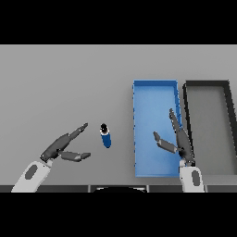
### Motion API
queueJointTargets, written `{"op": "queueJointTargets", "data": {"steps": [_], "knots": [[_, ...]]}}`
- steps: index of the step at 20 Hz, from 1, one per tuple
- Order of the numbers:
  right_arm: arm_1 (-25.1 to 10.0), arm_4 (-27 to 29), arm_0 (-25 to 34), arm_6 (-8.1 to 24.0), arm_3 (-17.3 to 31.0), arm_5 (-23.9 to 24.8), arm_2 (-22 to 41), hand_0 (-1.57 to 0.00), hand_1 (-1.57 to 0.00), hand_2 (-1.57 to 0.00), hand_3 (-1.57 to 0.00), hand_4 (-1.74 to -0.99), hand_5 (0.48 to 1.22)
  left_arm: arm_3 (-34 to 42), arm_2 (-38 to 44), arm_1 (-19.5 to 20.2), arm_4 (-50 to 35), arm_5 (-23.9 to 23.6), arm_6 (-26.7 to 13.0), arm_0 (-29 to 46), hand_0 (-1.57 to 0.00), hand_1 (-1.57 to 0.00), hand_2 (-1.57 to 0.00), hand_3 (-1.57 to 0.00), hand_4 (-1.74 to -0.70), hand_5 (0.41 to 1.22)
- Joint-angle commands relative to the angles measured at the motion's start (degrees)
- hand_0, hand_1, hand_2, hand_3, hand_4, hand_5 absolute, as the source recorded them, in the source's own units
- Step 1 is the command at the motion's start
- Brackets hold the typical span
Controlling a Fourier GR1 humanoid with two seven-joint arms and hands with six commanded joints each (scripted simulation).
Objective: Pick up the blue pipe and place it into the blue bin.
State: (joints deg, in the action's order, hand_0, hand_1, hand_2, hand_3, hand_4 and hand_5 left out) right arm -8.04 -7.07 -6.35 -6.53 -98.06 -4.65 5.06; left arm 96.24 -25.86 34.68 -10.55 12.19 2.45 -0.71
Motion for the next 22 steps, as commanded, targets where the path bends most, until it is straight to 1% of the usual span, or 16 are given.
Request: {"op": "queueJointTargets", "data": {"steps": [1,3,5,7,8,9,11,12,13,15,16,18,19,20,21,22], "knots": [[0.1,0.0,-0.2,0.1,0.3,-0.2,0.1,0.0,0.0,0.0,0.0,-1.257,0.617,-0.2,-1.1,-1.0,1.1,-0.2,-0.5,-0.7,0.0,0.0,0.0,0.0,-1.1,0.454],[0.6,-0.2,-0.2,0.2,0.3,-0.2,0.6,0.0,0.0,0.0,0.0,-1.263,0.617,-0.8,-2.6,-3.3,1.7,0.0,-0.9,-1.5,0.0,0.0,0.0,0.0,-1.11,0.447],[0.6,0.6,0.0,1.2,0.2,-0.2,0.1,0.0,0.0,0.0,0.0,-1.27,0.617,-2.7,-3.9,-5.7,2.6,0.0,-1.6,-2.7,0.0,0.0,0.0,0.0,-1.12,0.446],[0.4,0.6,0.5,1.9,0.5,0.0,-0.4,0.0,0.0,0.0,0.0,-1.271,0.616,-3.7,-4.8,-7.4,3.6,-0.3,-1.2,-3.6,0.0,0.0,0.0,0.0,-1.12,0.446],[-0.1,1.2,-0.6,1.1,-0.4,-0.6,-0.6,0.0,0.0,0.0,0.0,-1.275,0.615,-4.4,-4.8,-8.1,3.4,-0.2,-1.7,-4.7,0.0,0.0,0.0,0.0,-1.12,0.446],[0.3,0.9,-1.2,0.4,-0.9,-0.3,-0.3,0.0,0.0,0.0,0.0,-1.276,0.613,-6.5,-5.6,-10.2,4.4,-0.6,-2.8,-6.0,0.0,0.0,0.0,0.0,-1.11,0.447],[0.0,0.8,-1.9,0.3,-0.8,-0.5,-0.4,0.0,0.0,0.0,0.0,-1.273,0.607,-8.4,-6.1,-12.6,3.6,0.2,-2.9,-7.0,0.0,0.0,0.0,0.0,-1.12,0.45],[0.5,0.9,-1.9,0.8,-1.0,-0.4,-0.1,0.0,0.0,0.0,0.0,-1.274,0.605,-10.2,-6.3,-13.9,3.7,0.2,-3.2,-7.9,0.0,0.0,0.0,0.0,-1.12,0.448],[0.5,0.9,-2.1,0.7,-0.8,-0.5,-0.2,0.0,0.0,0.0,0.0,-1.274,0.603,-12.3,-6.6,-15.4,5.0,-0.3,-3.4,-9.3,0.0,0.0,0.0,0.0,-1.11,0.444],[0.6,0.4,-1.7,1.1,-0.8,0.1,-0.2,0.0,0.0,0.0,0.0,-1.265,0.597,-14.0,-6.8,-16.2,6.9,-1.2,-0.6,-10.5,0.0,0.0,0.0,0.0,-1.08,0.442],[0.1,0.9,-1.9,0.5,-1.3,-0.3,-0.5,0.0,0.0,0.0,0.0,-1.267,0.598,-15.9,-7.2,-17.4,7.7,-1.6,-0.3,-11.2,0.0,0.0,0.0,0.0,-1.07,0.445],[-0.4,1.5,-1.9,0.8,-1.2,-0.8,-0.9,0.0,0.0,0.0,0.0,-1.264,0.598,-16.7,-6.8,-19.0,6.1,-0.6,2.0,-11.6,0.0,0.0,0.0,0.0,-1.09,0.477],[-0.5,1.5,-2.0,0.4,-0.7,-0.8,-1.1,0.0,0.0,0.0,0.0,-1.267,0.6,-17.5,-6.3,-19.9,5.3,-0.3,3.0,-12.2,0.0,0.0,-0.02,-0.02,-1.11,0.507],[0.0,1.4,-1.9,0.6,-0.8,-0.7,-0.8,0.0,0.0,0.0,0.0,-1.266,0.601,-18.6,-6.0,-21.0,4.6,-0.5,2.8,-12.5,0.0,-0.03,-0.11,-0.1,-1.14,0.55],[-0.3,1.5,-1.5,0.9,-0.7,-0.8,-1.0,0.0,0.0,0.0,0.0,-1.261,0.6,-19.2,-5.7,-22.2,3.7,-0.5,2.8,-12.4,-0.02,-0.16,-0.29,-0.26,-1.21,0.607],[0.2,1.2,-1.6,0.6,-0.6,-0.7,-0.5,0.0,0.0,0.0,0.0,-1.26,0.6,-19.2,-5.2,-23.1,2.4,-0.5,2.7,-12.2,-0.19,-0.35,-0.48,-0.52,-1.25,0.73]]}}
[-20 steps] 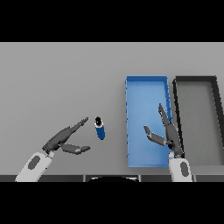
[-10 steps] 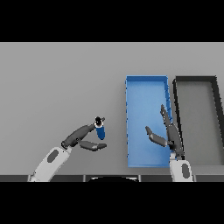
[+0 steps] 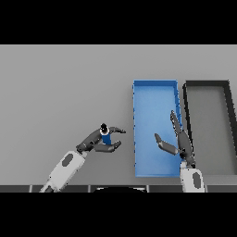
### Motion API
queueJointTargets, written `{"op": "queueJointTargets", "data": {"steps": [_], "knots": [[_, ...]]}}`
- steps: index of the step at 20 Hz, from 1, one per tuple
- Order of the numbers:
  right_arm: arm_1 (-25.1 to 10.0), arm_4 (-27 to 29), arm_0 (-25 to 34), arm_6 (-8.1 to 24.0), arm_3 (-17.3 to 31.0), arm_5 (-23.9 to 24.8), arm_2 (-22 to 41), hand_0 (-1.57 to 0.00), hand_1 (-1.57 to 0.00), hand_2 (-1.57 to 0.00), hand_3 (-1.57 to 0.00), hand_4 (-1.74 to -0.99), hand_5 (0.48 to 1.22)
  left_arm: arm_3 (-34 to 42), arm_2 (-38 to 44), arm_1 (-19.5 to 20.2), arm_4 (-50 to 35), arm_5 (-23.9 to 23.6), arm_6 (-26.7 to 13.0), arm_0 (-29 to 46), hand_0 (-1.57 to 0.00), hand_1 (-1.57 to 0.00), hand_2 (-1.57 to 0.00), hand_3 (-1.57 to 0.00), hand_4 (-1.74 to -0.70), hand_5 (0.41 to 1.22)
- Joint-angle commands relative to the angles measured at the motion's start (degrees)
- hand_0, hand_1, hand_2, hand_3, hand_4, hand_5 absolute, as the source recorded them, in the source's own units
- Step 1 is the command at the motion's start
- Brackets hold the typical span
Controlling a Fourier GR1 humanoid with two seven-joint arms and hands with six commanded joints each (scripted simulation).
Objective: Pick up the blue pipe and place it into the blue bin.
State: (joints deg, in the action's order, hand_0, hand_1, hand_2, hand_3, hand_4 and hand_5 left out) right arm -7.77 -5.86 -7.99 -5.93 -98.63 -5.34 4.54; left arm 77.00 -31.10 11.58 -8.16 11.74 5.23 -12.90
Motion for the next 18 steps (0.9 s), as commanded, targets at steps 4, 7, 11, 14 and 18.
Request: {"op": "queueJointTargets", "data": {"steps": [4,7,11,14,18], "knots": [[-0.5,0.4,0.5,-0.3,0.2,-0.3,-0.4,0.0,0.0,0.0,0.0,-1.262,0.611,-1.3,0.1,-2.2,-0.1,-1.6,2.7,1.1,-0.99,-1.07,-1.12,-1.1,-1.53,1.02],[-0.1,-0.1,0.1,-0.1,-0.2,0.0,0.1,0.0,0.0,0.0,0.0,-1.258,0.615,-0.4,-1.3,-2.2,2.4,-4.2,3.6,1.0,-1.28,-1.31,-1.34,-1.27,-1.63,1.118],[-0.5,-0.5,0.9,0.2,0.3,-0.1,0.0,0.0,0.0,0.0,0.0,-1.245,0.621,2.6,-1.9,-2.4,2.6,-5.2,5.9,1.3,-1.45,-1.47,-1.48,-1.39,-1.69,1.179],[0.0,-0.9,0.8,0.1,0.7,0.5,0.1,0.0,0.0,0.0,0.0,-1.249,0.629,6.4,-2.0,-2.5,1.5,-5.1,5.7,0.1,-1.51,-1.52,-1.52,-1.43,-1.71,1.199],[-0.7,-1.6,0.8,-0.9,0.9,0.8,-0.2,0.0,0.0,0.0,0.0,-1.219,0.634,11.4,-2.7,-2.0,0.4,-4.1,3.3,-1.5,-1.55,-1.55,-1.55,-1.44,-1.72,1.212]]}}
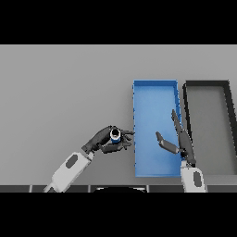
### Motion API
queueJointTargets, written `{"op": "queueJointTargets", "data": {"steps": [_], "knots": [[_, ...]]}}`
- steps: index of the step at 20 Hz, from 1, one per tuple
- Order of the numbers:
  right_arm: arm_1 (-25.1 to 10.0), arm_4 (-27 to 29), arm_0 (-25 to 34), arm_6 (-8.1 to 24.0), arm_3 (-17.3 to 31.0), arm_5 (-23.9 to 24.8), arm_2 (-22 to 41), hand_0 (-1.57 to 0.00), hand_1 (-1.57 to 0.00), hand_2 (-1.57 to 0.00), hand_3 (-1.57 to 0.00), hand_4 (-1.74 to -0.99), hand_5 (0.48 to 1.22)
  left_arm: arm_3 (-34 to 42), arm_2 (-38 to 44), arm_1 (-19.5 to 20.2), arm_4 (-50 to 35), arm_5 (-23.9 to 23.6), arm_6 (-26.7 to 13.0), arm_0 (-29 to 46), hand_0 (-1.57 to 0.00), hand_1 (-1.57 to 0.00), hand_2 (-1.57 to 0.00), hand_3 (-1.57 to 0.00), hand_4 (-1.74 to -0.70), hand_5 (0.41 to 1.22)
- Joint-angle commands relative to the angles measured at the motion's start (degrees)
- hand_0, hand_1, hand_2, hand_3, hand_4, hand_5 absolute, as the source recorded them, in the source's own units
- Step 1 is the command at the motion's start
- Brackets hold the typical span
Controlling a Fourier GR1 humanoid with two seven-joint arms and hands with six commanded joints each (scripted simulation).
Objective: Pick up the blue pipe and place it into the blue bin.
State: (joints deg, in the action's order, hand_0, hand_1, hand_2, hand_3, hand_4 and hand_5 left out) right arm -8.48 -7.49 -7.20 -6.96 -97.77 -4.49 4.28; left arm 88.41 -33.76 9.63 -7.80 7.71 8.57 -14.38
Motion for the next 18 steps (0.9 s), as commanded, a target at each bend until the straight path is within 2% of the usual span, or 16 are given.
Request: {"op": "queueJointTargets", "data": {"steps": [1,5,12,14,16,18], "knots": [[0.3,0.0,-0.1,-0.5,0.6,-0.2,0.2,0.0,0.0,0.0,0.0,-1.217,0.635,0.5,-0.1,-0.1,-0.3,0.3,-1.4,-0.8,-1.55,-1.55,-1.56,-1.44,-1.72,1.214],[-0.5,0.2,0.1,-0.5,0.3,-0.6,-0.2,0.0,0.0,0.0,0.0,-1.195,0.635,2.9,-0.7,-0.4,-0.9,0.9,-5.5,-2.8,-1.56,-1.56,-1.56,-1.44,-1.73,1.218],[1.4,-0.2,-2.8,0.7,-1.5,0.7,0.7,0.0,0.0,0.0,0.0,-1.186,0.629,3.3,-1.1,-0.3,-0.7,1.1,-7.1,-2.0,-1.57,-1.57,-1.57,-1.44,-1.73,1.219],[0.8,0.7,-4.0,-0.7,-2.6,0.5,-0.1,0.0,0.0,0.0,0.0,-1.209,0.623,3.5,-0.8,0.4,-0.7,1.5,-6.8,-2.0,-1.57,-1.57,-1.57,-1.44,-1.73,1.22],[1.6,0.5,-3.6,-0.2,-2.5,0.7,0.5,0.0,0.0,0.0,0.0,-1.197,0.618,3.4,-0.5,0.7,-0.8,1.8,-6.4,-1.8,-1.57,-1.57,-1.57,-1.44,-1.73,1.22],[0.8,3.5,-3.7,-1.6,-4.7,-1.5,0.1,0.0,0.0,0.0,0.0,-1.195,0.61,3.6,-0.8,0.1,-0.5,1.4,-7.3,-1.9,-1.57,-1.57,-1.57,-1.44,-1.73,1.221]]}}
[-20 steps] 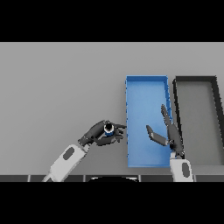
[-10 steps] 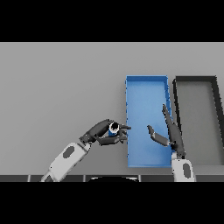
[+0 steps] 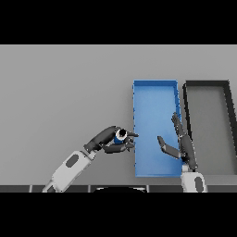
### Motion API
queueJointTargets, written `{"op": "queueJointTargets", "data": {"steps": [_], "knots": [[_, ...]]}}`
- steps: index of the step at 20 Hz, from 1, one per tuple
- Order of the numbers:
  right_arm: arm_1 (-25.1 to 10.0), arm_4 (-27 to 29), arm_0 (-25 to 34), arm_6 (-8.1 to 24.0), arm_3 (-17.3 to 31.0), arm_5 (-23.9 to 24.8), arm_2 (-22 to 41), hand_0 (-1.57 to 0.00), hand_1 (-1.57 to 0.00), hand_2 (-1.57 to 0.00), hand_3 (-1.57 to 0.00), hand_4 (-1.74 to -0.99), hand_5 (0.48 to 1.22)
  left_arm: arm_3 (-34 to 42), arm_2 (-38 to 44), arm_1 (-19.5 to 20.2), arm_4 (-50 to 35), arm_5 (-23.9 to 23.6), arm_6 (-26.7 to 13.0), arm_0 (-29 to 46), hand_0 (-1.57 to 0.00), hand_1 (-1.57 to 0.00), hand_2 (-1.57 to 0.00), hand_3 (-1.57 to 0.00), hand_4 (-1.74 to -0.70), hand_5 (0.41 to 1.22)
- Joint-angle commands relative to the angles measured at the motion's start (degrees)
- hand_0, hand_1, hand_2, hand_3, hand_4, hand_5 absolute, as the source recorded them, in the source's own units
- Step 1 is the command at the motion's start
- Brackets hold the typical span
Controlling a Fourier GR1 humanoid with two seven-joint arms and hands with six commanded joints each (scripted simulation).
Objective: Pick up the blue pipe and place it into the blue bin.
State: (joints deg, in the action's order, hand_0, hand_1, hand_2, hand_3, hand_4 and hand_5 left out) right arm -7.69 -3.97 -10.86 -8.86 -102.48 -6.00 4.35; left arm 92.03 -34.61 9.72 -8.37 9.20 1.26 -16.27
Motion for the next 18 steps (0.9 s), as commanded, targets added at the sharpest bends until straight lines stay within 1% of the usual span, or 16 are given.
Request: {"op": "queueJointTargets", "data": {"steps": [1,2,3,5,7,9,10,11,13,14,15,16,17,18], "knots": [[-0.9,3.9,0.8,1.7,-1.5,-2.6,-0.5,0.0,0.0,0.0,0.0,-1.197,0.604,-0.3,0.1,-0.3,0.1,-0.1,0.0,-0.3,-1.57,-1.57,-1.57,-1.44,-1.73,1.221],[-2.0,7.1,1.5,3.2,-3.1,-5.2,-0.4,0.0,0.0,0.0,0.0,-1.199,0.593,-0.6,0.1,-0.1,0.4,0.0,0.6,0.0,-1.57,-1.57,-1.57,-1.44,-1.73,1.221],[-3.4,9.9,2.9,5.6,-4.1,-6.9,-0.9,0.0,0.0,0.0,0.0,-1.203,0.573,-0.8,0.0,-0.3,0.6,0.1,0.5,-0.1,-1.57,-1.57,-1.57,-1.44,-1.73,1.221],[-7.0,14.2,4.2,8.7,-8.3,-11.0,-0.1,0.0,0.0,0.0,0.0,-1.232,0.55,-0.8,0.6,0.3,0.3,0.6,0.7,-0.5,-1.57,-1.57,-1.57,-1.44,-1.73,1.221],[-9.5,16.2,6.4,11.9,-10.9,-13.8,1.6,0.0,0.0,0.0,0.0,-1.26,0.523,-1.2,0.9,0.5,0.4,0.9,0.7,-0.6,-1.57,-1.57,-1.57,-1.44,-1.73,1.221],[-11.8,17.9,9.1,15.2,-14.0,-15.5,3.1,0.0,0.0,0.0,0.0,-1.286,0.52,-2.2,0.7,0.0,0.7,1.1,1.3,-0.3,-1.57,-1.57,-1.57,-1.44,-1.73,1.221],[-12.0,18.5,11.4,16.9,-14.2,-16.2,4.4,0.0,0.0,0.0,0.0,-1.297,0.523,-2.4,0.7,-0.5,1.0,0.8,0.9,-0.8,-1.57,-1.57,-1.57,-1.44,-1.73,1.221],[-12.8,20.3,12.7,18.4,-15.3,-17.1,5.0,0.0,0.0,0.0,0.0,-1.305,0.522,-1.5,0.6,0.0,0.8,1.2,1.3,-0.2,-1.57,-1.57,-1.57,-1.44,-1.73,1.221],[-13.9,22.1,16.4,21.5,-16.6,-17.9,6.6,0.0,0.0,0.0,0.0,-1.297,0.522,-1.5,0.6,-0.2,1.1,0.9,0.4,-0.4,-1.57,-1.57,-1.57,-1.44,-1.73,1.221],[-14.0,22.1,17.2,22.6,-16.7,-18.5,7.8,0.0,0.0,0.0,0.0,-1.295,0.522,-1.1,-0.1,-0.6,1.9,0.6,-0.1,-0.3,-1.57,-1.57,-1.57,-1.44,-1.73,1.221],[-13.6,22.3,19.4,23.8,-16.8,-18.9,9.1,0.0,0.0,0.0,0.0,-1.297,0.526,-1.4,0.4,-0.5,1.8,0.6,0.2,-0.5,-1.57,-1.57,-1.57,-1.43,-1.73,1.221],[-13.6,22.5,21.4,24.5,-16.8,-19.1,9.7,0.0,0.0,0.0,0.0,-1.3,0.529,-2.2,0.9,-0.8,1.5,0.9,0.0,-1.3,-1.57,-1.57,-1.57,-1.44,-1.73,1.221],[-13.2,21.5,23.6,25.0,-15.8,-19.6,10.8,0.0,0.0,0.0,0.0,-1.303,0.532,-2.2,1.0,-0.9,1.2,1.1,-0.1,-1.4,-1.57,-1.57,-1.57,-1.44,-1.73,1.221],[-12.9,21.6,24.9,25.7,-15.3,-20.1,11.6,0.0,0.0,0.0,0.0,-1.304,0.532,-1.6,0.9,-0.4,0.9,1.6,0.8,-0.5,-1.57,-1.57,-1.57,-1.44,-1.73,1.221]]}}
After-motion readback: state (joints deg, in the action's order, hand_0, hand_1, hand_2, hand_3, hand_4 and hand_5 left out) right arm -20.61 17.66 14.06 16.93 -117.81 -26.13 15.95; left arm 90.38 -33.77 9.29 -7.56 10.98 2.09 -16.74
